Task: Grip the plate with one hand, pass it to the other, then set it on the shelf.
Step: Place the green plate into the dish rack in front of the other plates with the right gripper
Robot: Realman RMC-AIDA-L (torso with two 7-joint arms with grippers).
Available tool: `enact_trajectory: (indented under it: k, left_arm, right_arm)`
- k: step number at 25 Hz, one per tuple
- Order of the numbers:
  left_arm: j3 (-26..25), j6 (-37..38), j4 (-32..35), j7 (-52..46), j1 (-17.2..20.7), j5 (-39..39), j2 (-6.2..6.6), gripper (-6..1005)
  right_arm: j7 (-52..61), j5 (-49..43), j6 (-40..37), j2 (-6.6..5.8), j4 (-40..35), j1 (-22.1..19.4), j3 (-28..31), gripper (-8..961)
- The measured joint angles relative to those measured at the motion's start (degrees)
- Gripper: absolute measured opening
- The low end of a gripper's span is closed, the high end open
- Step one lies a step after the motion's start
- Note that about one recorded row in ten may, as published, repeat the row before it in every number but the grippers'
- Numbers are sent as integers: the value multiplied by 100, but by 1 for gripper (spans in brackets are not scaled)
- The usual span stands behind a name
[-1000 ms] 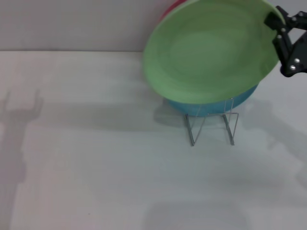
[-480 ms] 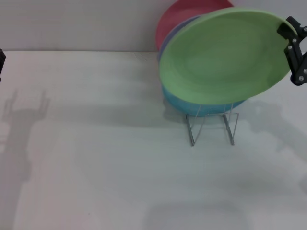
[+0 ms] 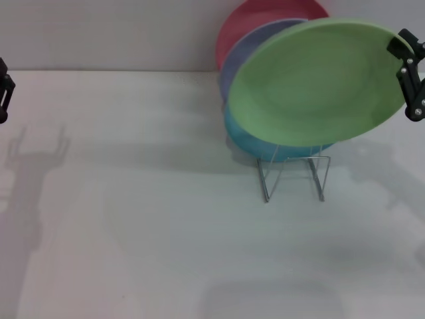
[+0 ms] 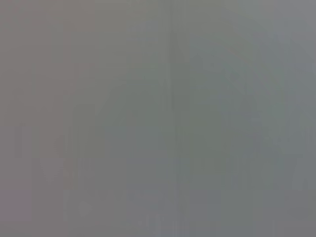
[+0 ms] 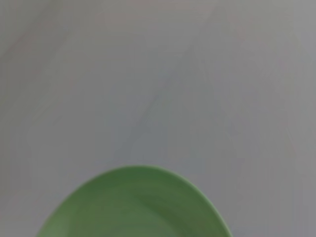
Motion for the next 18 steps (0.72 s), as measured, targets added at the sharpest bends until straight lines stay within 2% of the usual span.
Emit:
enact_trajectory:
  k: [14,18]
  left_arm:
    - [0,5,131,-7,-39,32,12,768]
    - [0,21,135,-9,-28,34,12,768]
  right_arm:
    - [-367,-245,-82,-6,-822,360,92,38]
    - [-442,-203,-157,28,-1111,456,186,38]
